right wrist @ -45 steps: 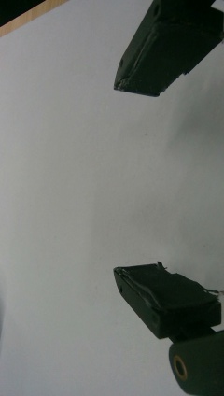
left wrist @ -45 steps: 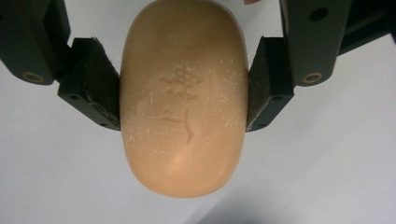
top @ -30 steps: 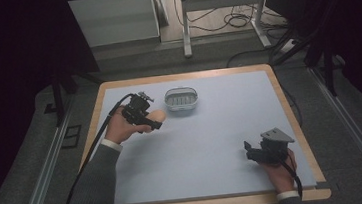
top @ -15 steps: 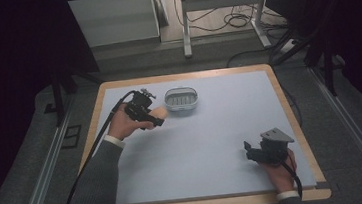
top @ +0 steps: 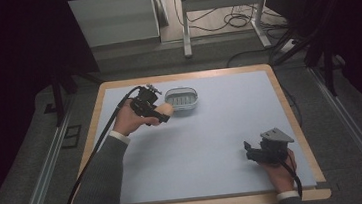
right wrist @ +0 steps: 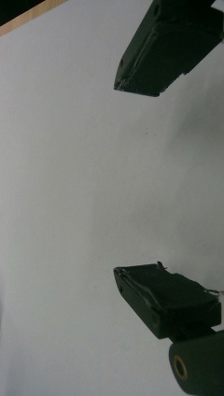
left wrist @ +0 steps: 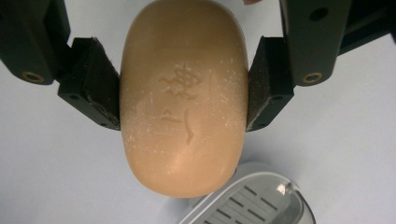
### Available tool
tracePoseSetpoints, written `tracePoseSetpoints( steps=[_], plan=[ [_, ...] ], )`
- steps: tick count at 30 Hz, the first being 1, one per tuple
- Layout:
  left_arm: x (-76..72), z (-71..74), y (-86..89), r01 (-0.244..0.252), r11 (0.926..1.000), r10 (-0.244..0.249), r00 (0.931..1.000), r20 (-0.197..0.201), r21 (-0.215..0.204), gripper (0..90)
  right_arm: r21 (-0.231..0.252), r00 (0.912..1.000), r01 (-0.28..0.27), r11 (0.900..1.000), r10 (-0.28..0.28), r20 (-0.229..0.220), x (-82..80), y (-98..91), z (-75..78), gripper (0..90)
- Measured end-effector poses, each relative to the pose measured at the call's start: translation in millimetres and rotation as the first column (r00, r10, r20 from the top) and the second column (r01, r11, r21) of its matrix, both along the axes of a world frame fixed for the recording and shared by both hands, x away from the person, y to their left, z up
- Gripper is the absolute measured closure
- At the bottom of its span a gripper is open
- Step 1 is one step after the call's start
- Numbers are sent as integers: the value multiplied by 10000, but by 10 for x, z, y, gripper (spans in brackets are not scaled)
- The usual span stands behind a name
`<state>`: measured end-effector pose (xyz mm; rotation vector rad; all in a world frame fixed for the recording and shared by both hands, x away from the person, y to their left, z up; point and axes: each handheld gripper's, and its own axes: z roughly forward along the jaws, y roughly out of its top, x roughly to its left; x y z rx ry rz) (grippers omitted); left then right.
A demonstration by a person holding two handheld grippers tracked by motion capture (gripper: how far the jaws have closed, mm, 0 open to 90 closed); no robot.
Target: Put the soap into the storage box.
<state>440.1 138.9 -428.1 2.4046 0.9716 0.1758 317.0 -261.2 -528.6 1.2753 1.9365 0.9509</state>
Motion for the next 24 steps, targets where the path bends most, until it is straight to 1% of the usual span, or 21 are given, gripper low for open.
tracePoseSetpoints(
  steps=[5, 8, 11, 13, 15, 18, 24],
  plan=[
    [33, 14, -32, 24, 9999, -24, 10000, 26, -129, 326, 0, 10000, 1, 10000, -1, -6, 0, 0, 0, 96],
    [56, 22, -57, 46, 10000, -46, 10000, 39, -26, 326, 1, 10000, -1, 10000, 1, -9, 0, 0, 0, 96],
    [80, 40, -73, 26, 10000, -26, 10000, 60, -16, 326, 19, 10000, -9, 10000, 9, -7, 1, -1, -1, 96],
    [98, 48, -74, 5, 10000, -5, 10000, 59, -99, 326, 23, 10000, -12, 10000, 12, -2, 1, -1, -1, 96],
    [111, 55, -77, 6, 10000, -6, 9999, 101, 18, 326, 24, 10000, -13, 10000, 13, -15, 1, 0, 0, 96],
    [128, 71, -85, 74, 9999, -73, 9999, 98, -73, 326, -12, 10000, -5, 10000, 5, -20, 1, 2, 0, 96],
    [181, 87, -120, 118, 9999, -120, 9998, 145, 100, 326, -10, 10000, 1, 10000, -1, -10, 0, 1, 0, 96]
  ],
)
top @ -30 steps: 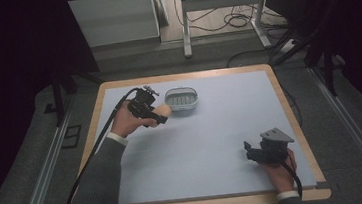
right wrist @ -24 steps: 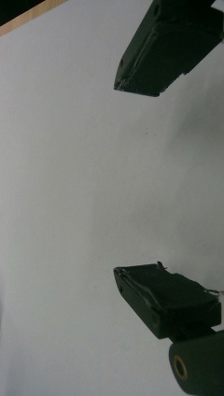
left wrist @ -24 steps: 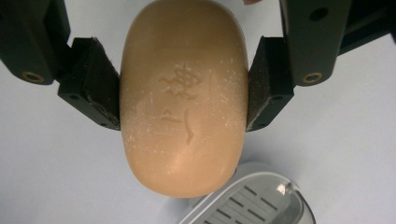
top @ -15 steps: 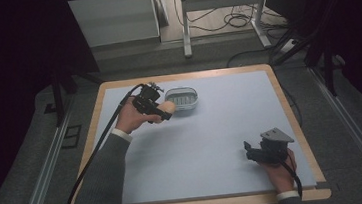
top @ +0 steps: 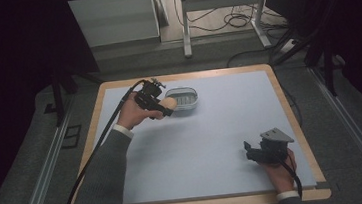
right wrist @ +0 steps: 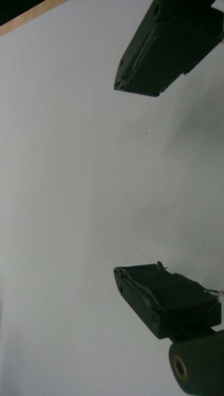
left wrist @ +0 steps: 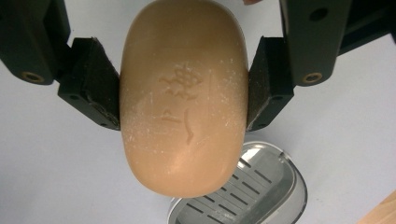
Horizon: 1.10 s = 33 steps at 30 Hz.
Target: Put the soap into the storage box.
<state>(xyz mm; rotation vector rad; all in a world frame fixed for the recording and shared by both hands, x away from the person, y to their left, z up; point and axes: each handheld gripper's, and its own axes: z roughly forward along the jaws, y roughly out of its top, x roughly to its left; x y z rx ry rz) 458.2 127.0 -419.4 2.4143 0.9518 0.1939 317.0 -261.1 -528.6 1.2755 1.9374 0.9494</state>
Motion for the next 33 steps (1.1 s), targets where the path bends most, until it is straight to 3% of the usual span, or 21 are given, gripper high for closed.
tracePoseSetpoints(
  steps=[33],
  plan=[
    [396, -39, -334, 554, 9975, -550, 9984, -120, 433, 326, 71, 10000, -4, 10000, 4, -30, 5, -7, 0, 96]
  ],
)
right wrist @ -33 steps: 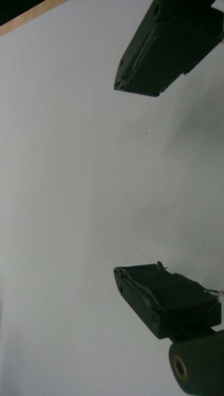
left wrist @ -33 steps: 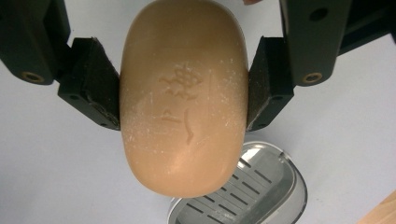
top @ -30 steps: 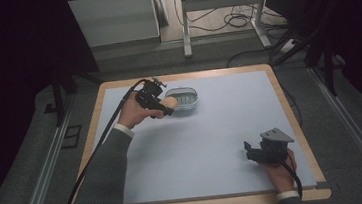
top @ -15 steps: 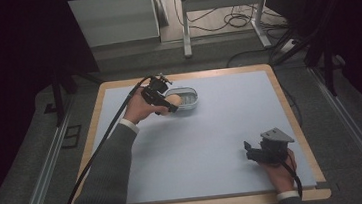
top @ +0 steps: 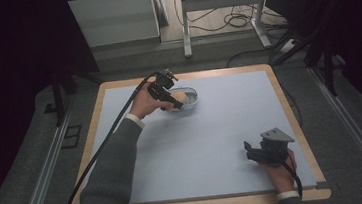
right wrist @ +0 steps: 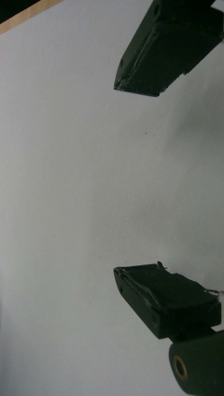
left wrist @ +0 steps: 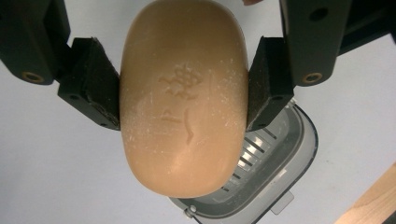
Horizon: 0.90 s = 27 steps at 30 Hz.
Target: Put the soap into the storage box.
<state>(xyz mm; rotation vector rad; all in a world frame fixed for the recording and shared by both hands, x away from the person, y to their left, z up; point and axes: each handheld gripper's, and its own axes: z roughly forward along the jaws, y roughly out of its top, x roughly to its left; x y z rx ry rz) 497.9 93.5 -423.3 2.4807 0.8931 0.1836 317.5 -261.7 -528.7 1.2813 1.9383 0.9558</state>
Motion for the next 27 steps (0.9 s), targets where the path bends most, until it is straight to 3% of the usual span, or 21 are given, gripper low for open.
tracePoseSetpoints(
  steps=[6, 10, 27],
  plan=[
    [79, -1, -43, 132, 9997, -132, 9999, -9, -193, 326, 11, 10000, -2, 10000, 2, -5, 0, -2, 1, 96],
    [149, -25, -77, 194, 9998, -194, 9998, -20, 53, 326, 1, 10000, -13, 10000, 13, -7, -1, -2, 2, 96],
    [425, -166, -142, 114, 9999, -114, 9999, -57, 85, 325, 0, 10000, -17, 10000, 17, 25, -3, -2, 1, 96]
  ],
)
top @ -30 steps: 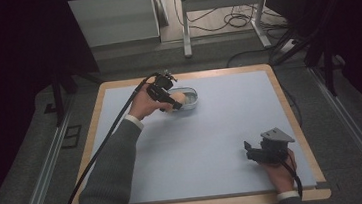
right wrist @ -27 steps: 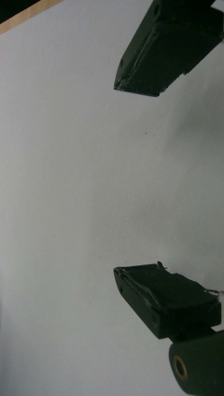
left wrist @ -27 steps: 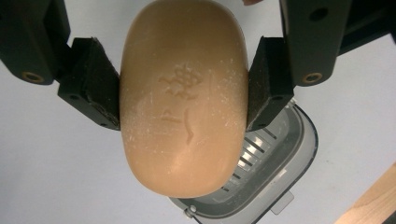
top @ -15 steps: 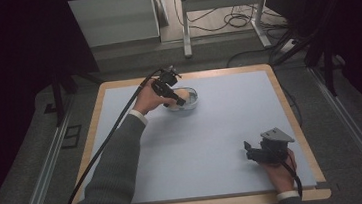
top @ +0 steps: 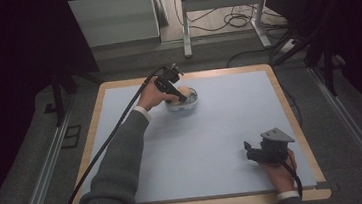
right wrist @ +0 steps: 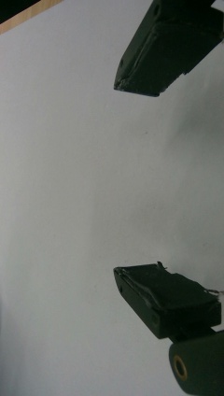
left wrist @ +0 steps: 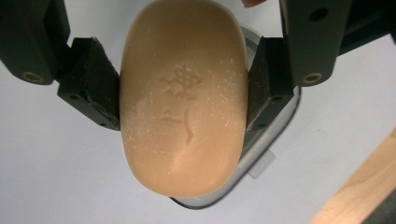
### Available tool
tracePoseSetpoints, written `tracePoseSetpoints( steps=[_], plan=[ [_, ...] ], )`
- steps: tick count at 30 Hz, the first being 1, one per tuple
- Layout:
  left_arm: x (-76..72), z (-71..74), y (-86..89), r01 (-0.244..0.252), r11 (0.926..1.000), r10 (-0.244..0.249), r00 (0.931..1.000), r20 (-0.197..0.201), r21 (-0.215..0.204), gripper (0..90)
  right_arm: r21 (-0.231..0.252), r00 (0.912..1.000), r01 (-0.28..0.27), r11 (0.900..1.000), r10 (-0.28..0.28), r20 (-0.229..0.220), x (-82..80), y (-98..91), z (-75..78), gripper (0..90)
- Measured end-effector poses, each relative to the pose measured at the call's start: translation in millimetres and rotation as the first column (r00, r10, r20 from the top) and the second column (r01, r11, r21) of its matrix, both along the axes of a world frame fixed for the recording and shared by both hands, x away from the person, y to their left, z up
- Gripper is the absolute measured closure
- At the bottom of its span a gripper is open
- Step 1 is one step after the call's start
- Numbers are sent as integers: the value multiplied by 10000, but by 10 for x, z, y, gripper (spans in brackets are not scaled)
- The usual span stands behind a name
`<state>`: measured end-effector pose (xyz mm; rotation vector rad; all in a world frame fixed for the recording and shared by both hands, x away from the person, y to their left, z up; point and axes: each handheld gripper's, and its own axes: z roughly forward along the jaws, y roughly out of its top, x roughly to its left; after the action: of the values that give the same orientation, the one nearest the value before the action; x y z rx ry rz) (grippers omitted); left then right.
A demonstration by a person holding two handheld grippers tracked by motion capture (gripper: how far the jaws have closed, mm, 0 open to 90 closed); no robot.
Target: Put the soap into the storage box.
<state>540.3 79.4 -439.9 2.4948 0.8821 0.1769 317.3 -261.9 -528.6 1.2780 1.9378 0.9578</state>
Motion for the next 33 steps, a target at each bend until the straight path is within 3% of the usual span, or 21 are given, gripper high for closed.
tracePoseSetpoints(
  steps=[18, 21, 27, 33],
  plan=[
    [80, -156, -42, -162, 9999, 160, 9992, -374, -47, 318, 26, 10000, 5, 10000, -5, 6, -2, -2, 1, 96],
    [56, -105, -52, -81, 9989, 62, 9992, -401, -470, 289, 26, 10000, 5, 10000, -5, -3, -2, -1, 1, 96],
    [-17, -5, -26, -49, 9994, 47, 10000, -44, -339, 274, -2, 10000, 13, 10000, -13, 15, -3, 1, 0, 96],
    [-185, 101, 74, 55, 9981, -40, 9997, 243, -607, 262, 23, 10000, 6, 10000, -6, 23, -4, 1, 1, 96]
  ],
)
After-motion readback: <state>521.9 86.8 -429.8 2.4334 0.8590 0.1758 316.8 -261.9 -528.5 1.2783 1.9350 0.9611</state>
